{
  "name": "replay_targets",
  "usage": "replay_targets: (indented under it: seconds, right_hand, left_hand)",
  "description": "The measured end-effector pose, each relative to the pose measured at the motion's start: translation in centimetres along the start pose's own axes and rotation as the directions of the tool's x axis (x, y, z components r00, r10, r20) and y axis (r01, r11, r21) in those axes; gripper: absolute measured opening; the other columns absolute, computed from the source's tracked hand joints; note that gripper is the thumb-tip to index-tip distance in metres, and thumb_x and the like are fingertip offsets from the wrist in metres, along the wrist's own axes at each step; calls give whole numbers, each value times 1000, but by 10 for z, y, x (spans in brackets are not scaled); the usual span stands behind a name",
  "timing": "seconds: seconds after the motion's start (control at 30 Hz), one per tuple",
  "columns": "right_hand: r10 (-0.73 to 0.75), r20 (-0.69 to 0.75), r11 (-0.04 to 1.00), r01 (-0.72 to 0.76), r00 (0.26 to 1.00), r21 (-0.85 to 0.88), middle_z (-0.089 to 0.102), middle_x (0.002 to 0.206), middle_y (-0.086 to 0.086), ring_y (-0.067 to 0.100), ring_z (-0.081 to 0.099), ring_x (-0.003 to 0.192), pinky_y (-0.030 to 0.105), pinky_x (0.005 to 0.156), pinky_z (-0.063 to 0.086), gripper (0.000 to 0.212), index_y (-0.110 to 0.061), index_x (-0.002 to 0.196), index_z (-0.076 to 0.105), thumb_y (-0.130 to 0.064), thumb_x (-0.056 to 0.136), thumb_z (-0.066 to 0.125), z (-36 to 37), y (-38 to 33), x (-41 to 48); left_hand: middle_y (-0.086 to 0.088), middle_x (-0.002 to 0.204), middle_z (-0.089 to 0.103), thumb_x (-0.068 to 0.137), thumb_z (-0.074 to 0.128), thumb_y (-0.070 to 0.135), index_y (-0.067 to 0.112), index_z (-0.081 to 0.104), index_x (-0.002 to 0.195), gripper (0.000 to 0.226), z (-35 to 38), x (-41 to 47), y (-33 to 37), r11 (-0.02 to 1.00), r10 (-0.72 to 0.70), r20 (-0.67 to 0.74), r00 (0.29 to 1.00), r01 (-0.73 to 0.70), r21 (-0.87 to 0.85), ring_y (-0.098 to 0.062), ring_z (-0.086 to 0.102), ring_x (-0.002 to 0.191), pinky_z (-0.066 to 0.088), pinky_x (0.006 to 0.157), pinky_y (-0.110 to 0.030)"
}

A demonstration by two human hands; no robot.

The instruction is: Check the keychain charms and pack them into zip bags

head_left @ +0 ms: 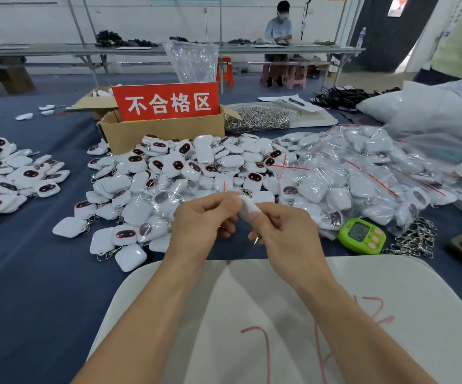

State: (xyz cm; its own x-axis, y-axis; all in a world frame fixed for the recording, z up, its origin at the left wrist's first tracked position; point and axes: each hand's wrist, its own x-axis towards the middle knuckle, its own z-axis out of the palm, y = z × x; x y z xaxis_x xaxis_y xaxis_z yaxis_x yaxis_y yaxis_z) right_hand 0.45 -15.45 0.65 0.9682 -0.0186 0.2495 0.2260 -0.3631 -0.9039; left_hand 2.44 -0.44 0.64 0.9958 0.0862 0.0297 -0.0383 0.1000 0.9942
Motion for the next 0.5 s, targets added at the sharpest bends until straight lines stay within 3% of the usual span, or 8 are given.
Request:
replay_targets:
  seconds: [0.07,0.23,0.3,0.37,0.43,0.5]
  right_hand:
    - [39,-13,999,-39,999,-7,70,64,3,14,61,59,33,66,51,31,-14,72,67,-22,101,60,-1,0,1]
    - [94,19,995,-94,995,22,69,60,3,10,59,54,33,63,52,32,-14,74,71,-23,102,57,0,2,1]
    - [108,-12,994,-108,994,30,71,63,1,7,60,56,26,61,51,24,-17,80,73,-22,100,60,2,5,2]
    - [109,-71,992,-104,992,70,75,78,-9,-2,66,69,14,68,50,13,-26,97,76,-16,93,68,4,3,1]
    - [61,-62,995,-56,996,81,75,97,-17,-3,69,87,11,78,51,37,-36,110,73,-10,84,74,7,3,-2]
    - [-14,8,1000,14,1000,28,74,101,-18,0,69,91,16,82,54,48,-41,112,70,-8,78,75,9,4,-5]
  left_hand:
    - [1,58,62,87,78,14,23,84,87,10,1,1,-2,998,23,-23,999,-22,65,-12,51,52,47,55,-19]
    - [4,53,57,86,80,16,9,80,91,8,1,4,-7,993,8,-71,997,1,120,-11,46,48,44,54,-17]
    - [2,53,57,85,80,15,14,82,82,3,2,3,-6,993,9,-81,997,1,120,-11,45,47,43,53,-17]
    - [0,53,59,81,81,16,20,82,74,9,3,1,-6,992,14,-113,993,1,126,-12,46,46,44,53,-20]
    - [-1,54,63,78,82,20,23,80,67,12,3,1,-7,985,17,-155,988,11,174,-12,50,47,46,57,-25]
    - [-1,54,66,77,82,22,25,80,64,14,4,1,-8,974,-5,-180,984,45,221,-11,57,48,47,61,-27]
